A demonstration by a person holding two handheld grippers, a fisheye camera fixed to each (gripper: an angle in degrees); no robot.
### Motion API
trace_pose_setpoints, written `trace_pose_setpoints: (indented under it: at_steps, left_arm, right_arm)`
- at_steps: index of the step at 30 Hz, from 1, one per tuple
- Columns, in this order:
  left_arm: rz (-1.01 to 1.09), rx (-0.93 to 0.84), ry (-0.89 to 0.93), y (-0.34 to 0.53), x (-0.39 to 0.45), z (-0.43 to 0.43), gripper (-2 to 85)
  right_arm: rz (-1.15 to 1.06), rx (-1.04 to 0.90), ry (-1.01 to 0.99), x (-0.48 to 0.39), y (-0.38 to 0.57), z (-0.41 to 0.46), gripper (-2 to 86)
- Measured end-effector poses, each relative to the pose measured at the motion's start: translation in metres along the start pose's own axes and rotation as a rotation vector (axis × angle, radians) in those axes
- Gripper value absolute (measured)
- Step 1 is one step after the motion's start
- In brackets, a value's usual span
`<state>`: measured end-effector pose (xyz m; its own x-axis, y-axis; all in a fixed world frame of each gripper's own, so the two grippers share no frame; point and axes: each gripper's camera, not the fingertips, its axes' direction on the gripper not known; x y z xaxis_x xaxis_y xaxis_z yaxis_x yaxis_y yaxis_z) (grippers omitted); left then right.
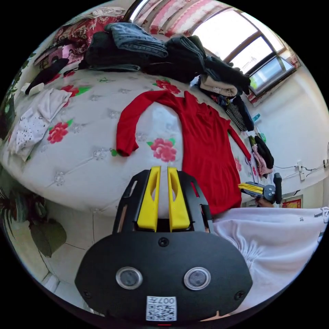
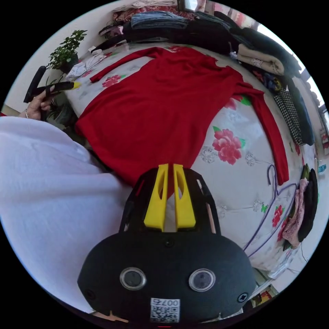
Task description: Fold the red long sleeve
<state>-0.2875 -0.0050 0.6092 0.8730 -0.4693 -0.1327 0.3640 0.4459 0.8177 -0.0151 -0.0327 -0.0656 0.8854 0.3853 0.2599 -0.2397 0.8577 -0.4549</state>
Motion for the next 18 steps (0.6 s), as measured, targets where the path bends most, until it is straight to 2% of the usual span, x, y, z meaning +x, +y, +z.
trace_pose_setpoints:
  at_steps: [1,5,7,9,13,18]
  left_arm:
    - [0.034,0.0,-0.007,-0.022,0.005,0.003,3.6]
    - [0.152,-0.001,-0.023,-0.098,0.02,0.023,3.7]
    - [0.189,-0.006,-0.014,-0.132,0.024,0.036,3.8]
    - [0.217,-0.014,-0.007,-0.169,0.029,0.05,3.8]
    - [0.301,-0.047,0.003,-0.253,0.052,0.09,3.4]
    - [0.322,-0.208,-0.108,-0.315,0.072,0.156,0.3]
  right_arm:
    - [-0.023,0.048,-0.002,-0.005,-0.003,-0.001,0.1]
    - [0.073,0.027,-0.061,0.001,-0.014,0.001,0.1]
    - [0.154,-0.017,-0.203,0.017,-0.027,0.0,0.1]
    - [0.144,-0.053,-0.283,0.027,-0.041,-0.004,0.0]
    - [0.279,0.151,-0.054,0.073,-0.074,-0.048,-0.2]
    - [0.467,0.202,0.181,0.154,-0.13,-0.06,-0.2]
